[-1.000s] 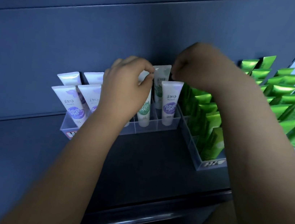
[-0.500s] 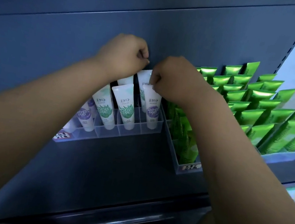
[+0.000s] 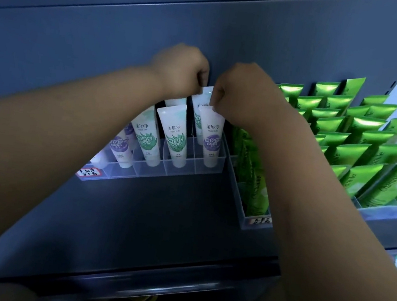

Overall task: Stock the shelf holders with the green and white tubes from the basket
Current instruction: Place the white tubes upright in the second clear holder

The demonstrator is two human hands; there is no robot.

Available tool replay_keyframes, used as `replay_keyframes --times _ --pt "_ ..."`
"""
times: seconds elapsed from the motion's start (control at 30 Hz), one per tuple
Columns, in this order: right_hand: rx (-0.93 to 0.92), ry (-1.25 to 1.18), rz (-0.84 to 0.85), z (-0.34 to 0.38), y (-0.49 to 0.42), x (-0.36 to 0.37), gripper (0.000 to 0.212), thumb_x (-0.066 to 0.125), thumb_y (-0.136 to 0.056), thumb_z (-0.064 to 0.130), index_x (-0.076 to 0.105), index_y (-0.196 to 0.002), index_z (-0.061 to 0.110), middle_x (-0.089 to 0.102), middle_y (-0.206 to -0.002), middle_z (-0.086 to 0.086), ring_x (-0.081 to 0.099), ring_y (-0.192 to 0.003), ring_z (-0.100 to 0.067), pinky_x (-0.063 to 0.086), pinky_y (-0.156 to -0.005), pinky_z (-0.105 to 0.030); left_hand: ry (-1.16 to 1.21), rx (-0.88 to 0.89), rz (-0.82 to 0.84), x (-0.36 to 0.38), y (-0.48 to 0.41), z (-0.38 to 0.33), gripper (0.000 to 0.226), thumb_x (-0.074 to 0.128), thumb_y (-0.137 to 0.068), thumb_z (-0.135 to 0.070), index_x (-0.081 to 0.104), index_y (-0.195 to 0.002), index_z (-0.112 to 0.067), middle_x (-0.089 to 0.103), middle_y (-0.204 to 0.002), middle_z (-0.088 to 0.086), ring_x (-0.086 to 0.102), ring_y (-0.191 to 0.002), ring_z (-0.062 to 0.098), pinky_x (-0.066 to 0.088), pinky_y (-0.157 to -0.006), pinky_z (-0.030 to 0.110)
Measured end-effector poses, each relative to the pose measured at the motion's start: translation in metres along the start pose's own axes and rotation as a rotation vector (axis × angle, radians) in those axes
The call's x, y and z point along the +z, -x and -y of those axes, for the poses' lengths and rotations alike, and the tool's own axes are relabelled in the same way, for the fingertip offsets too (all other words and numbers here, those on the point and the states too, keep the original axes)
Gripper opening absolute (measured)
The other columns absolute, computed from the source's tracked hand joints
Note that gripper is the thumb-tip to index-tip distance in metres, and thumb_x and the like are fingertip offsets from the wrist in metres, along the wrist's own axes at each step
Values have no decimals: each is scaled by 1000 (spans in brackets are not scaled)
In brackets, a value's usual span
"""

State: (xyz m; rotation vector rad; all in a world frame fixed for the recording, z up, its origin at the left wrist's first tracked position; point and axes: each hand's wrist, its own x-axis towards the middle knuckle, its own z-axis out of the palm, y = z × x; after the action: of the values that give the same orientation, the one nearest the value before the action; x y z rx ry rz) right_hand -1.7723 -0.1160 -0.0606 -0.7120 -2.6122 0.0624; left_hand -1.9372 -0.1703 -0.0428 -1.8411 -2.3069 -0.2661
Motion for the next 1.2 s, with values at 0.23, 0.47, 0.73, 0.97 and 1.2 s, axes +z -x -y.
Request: replay_keyframes --times 0.23,0.47,0.73,0.97,1.2 --pt "-12 -18 3 4 -2 2 23 55 -93 14 75 -101 10 70 -110 -9 62 -105 -29 54 -89 -40 15 -49 -37 4 2 4 12 75 -85 -18 75 -95 -26 73 -96 -6 66 -104 25 48 -98 39" --pt "6 -33 -8 0 -3 3 23 54 -92 16 76 -94 11 70 -104 -9 63 -102 -30 53 -83 -38 66 -82 -25 5 -1 5 12 76 -86 -21 76 -97 -26 64 -88 -12 66 -105 22 43 -106 41" --pt "51 -38 20 -3 -6 0 22 54 -90 15 76 -91 12 70 -102 -7 64 -96 -27 55 -82 -36 71 -83 -47 6 2 5 13 75 -87 -22 76 -100 -26 73 -101 -7 65 -108 22 43 -107 42" --pt "50 -95 82 -5 -4 -6 20 57 -89 14 77 -90 12 73 -99 -6 66 -95 -25 56 -85 -39 96 -87 -59 7 3 2 15 74 -86 -18 77 -99 -26 69 -93 -10 65 -108 22 41 -109 48" --pt "37 -109 85 -3 -1 -11 21 57 -91 14 78 -94 10 71 -103 -6 65 -97 -24 56 -85 -37 114 -72 -56 10 8 3 15 74 -85 -18 76 -96 -27 68 -91 -10 66 -107 24 42 -108 50"
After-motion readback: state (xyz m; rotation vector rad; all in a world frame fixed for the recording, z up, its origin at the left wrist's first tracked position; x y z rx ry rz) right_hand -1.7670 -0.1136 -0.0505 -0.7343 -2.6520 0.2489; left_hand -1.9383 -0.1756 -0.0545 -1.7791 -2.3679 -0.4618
